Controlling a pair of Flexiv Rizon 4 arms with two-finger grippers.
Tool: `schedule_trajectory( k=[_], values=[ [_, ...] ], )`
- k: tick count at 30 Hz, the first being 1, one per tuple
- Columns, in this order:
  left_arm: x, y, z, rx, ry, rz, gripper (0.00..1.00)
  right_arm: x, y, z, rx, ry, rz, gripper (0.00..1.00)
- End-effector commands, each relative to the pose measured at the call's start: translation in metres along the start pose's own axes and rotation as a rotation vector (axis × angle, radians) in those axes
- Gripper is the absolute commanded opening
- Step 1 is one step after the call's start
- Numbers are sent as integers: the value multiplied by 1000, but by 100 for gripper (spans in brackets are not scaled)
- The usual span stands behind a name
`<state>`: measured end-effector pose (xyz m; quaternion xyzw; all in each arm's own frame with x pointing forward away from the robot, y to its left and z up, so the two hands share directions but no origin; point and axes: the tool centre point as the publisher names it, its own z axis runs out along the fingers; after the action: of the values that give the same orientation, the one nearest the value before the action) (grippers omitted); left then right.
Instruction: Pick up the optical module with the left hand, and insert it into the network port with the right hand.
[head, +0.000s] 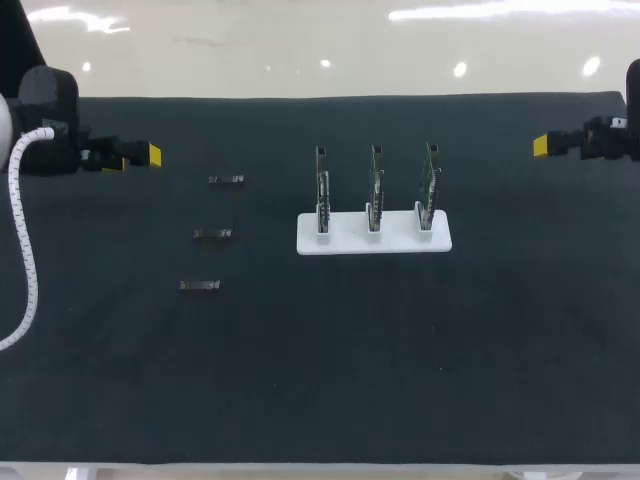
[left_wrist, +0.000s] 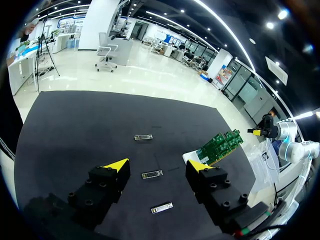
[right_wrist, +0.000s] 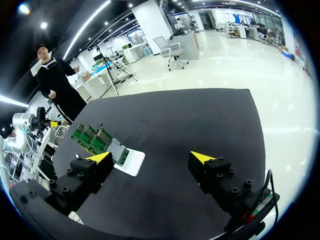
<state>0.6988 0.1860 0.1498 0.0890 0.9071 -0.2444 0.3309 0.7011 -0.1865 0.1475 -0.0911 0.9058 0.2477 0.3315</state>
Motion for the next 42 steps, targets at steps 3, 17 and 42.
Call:
schedule_trajectory(
  k=[3,17,42],
  values=[
    [-1,-1,0,-7,5,-1,100,0,2,-1,7,1,2,100],
    [-1,-1,0,-7,5,-1,100,0,2,-1,7,1,2,100],
    [-1,-1,0,-7,5,-1,100,-50,-23,-17,-113,181,-386,100]
  ],
)
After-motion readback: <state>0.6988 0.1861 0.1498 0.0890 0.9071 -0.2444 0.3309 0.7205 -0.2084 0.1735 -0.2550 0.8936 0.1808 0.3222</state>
